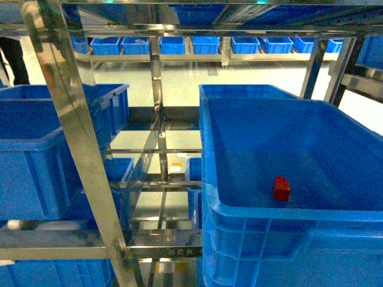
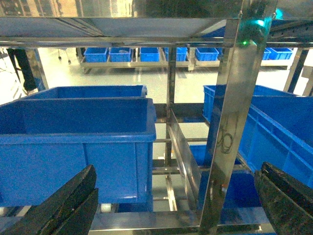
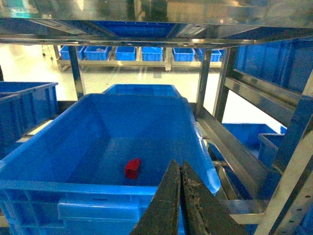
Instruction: Pick red block from blue box to shelf
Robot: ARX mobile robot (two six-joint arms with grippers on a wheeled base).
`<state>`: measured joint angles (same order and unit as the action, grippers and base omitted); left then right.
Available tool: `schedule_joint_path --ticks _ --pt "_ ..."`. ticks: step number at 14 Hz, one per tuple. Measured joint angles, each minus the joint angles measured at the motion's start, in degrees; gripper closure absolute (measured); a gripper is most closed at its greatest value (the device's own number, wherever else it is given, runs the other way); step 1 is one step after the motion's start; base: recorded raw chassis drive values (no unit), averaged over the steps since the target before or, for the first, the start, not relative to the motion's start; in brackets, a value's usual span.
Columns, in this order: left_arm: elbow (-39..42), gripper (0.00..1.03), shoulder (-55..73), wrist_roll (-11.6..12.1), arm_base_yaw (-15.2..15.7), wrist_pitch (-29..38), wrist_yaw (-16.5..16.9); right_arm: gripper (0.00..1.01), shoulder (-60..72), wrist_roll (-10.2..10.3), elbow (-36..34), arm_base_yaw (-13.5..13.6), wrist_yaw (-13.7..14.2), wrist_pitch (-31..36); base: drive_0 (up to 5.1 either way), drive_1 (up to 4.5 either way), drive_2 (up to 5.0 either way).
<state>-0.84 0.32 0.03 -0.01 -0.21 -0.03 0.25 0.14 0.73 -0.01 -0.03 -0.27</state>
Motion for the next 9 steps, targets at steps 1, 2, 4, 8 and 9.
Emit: schedule_joint_path --ticks 1,2,4,8,9 --pt "0.0 0.05 0.0 0.0 0.0 0.0 0.0 0.99 0.0 0.0 0.0 0.0 0.0 0.0 0.0 0.00 0.0" --pt "0.0 0.05 0.0 0.0 0.0 0.0 0.0 0.99 0.0 0.0 0.0 0.0 0.0 0.0 0.0 0.00 0.0" --pt "0.0 0.05 0.0 0.0 0.0 0.0 0.0 0.88 0.0 0.0 0.0 0.0 0.0 0.0 0.0 0.00 0.0" --pt "0.0 0.05 0.0 0.0 0.0 0.0 0.0 0.01 0.0 0.0 0.0 0.0 0.0 0.0 0.0 0.00 0.0" --pt "0.0 0.05 0.0 0.0 0.0 0.0 0.0 0.03 0.0 0.0 0.0 0.0 0.0 0.0 0.0 0.00 0.0"
